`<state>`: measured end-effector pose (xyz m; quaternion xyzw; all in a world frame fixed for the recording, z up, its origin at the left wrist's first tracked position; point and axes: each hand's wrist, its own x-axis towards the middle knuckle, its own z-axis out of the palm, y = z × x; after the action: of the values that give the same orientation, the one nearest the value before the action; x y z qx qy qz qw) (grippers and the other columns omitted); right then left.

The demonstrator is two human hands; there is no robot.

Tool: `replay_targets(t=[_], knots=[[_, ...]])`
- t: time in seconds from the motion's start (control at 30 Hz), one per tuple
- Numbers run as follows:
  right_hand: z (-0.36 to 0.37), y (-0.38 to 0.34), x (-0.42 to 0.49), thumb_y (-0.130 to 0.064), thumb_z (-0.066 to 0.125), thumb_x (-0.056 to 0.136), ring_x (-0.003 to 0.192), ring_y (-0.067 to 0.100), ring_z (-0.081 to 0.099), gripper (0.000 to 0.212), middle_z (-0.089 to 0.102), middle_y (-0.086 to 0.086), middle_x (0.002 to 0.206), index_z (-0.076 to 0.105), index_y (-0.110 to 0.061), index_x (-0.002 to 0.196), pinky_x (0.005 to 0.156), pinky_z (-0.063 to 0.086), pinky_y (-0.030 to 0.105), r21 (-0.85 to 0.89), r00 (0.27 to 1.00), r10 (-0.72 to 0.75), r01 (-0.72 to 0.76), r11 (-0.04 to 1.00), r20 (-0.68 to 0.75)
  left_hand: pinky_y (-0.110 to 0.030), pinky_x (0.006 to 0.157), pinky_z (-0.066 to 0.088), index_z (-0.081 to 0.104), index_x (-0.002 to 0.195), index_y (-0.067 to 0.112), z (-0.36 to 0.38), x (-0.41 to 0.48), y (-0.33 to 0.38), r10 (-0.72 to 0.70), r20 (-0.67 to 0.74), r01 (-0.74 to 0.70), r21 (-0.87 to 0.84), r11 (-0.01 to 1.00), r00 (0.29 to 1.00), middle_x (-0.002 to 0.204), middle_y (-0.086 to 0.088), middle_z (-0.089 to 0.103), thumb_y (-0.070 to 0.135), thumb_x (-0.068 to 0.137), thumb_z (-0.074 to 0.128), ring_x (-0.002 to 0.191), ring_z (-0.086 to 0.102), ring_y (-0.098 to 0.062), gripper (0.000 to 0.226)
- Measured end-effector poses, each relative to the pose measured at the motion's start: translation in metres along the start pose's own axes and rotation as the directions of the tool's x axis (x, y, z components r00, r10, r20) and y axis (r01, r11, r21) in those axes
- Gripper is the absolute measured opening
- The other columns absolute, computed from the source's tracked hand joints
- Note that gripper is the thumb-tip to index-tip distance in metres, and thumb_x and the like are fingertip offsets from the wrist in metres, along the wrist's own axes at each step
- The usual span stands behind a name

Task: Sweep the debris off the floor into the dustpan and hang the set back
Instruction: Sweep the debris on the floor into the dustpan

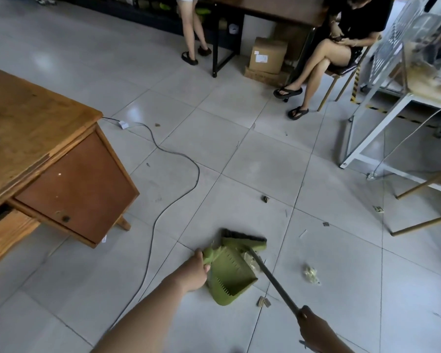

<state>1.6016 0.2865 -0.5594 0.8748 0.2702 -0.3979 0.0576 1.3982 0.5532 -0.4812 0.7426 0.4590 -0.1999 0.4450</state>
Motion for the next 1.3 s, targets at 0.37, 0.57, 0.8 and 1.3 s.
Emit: replay_targets(t=[0.37, 0.57, 0.8, 1.3], knots=[[-0.03, 0.064, -0.027, -0.023, 0.05, 0.096, 0.068, 0.018, 0.063, 0.016, 0.061, 0.003, 0.079, 0.061, -0.018, 0.106, 0.045, 0.048, 0.014, 0.367, 0.99, 0.126, -0.097, 0.925, -0.055, -0.029, 0.076, 0.041, 0.04, 0.12, 0.011, -0.023, -0.02, -0.021, -0.052, -0.001, 0.051, -0.062, 0.997, 0.999, 0.108, -0.009, 0.057, 0.027, 0.101, 0.045, 0.092, 0.054, -0.02, 0.025], [-0.099, 0.026, 0.029, -0.021, 0.042, 0.096, 0.058, 0.026, 0.058, 0.021, 0.061, 0.012, 0.078, 0.056, -0.014, 0.111, 0.044, 0.046, 0.019, 0.521, 0.981, 0.175, -0.109, 0.846, -0.08, -0.027, 0.06, 0.039, 0.045, 0.106, 0.017, -0.037, -0.025, -0.017, -0.119, -0.003, 0.117, -0.168, 0.979, 0.993, 0.073, -0.005, 0.051, 0.024, 0.097, 0.05, 0.063, 0.048, -0.017, 0.012], [-0.18, -0.032, 0.14, -0.009, 0.042, 0.094, 0.066, 0.03, 0.058, 0.021, 0.064, 0.021, 0.088, 0.052, 0.0, 0.109, 0.051, 0.049, 0.03, 0.414, 0.986, 0.132, -0.08, 0.907, -0.099, -0.027, 0.055, 0.035, 0.047, 0.098, 0.015, -0.044, -0.028, -0.048, -0.224, -0.061, 0.202, -0.252, 0.946, 0.973, 0.061, -0.002, 0.049, 0.021, 0.093, 0.053, 0.053, 0.045, -0.015, 0.01], [-0.133, -0.032, 0.15, -0.015, 0.035, 0.097, 0.046, 0.02, 0.04, 0.025, 0.049, 0.014, 0.064, 0.048, 0.003, 0.086, 0.045, 0.032, 0.024, 0.518, 0.956, 0.235, -0.292, 0.804, 0.176, -0.03, 0.063, 0.039, 0.047, 0.094, 0.023, -0.039, -0.009, -0.048, -0.249, -0.114, 0.2, -0.328, 0.923, 0.962, 0.063, 0.001, 0.05, 0.052, 0.092, 0.048, 0.056, 0.045, -0.014, 0.03]])
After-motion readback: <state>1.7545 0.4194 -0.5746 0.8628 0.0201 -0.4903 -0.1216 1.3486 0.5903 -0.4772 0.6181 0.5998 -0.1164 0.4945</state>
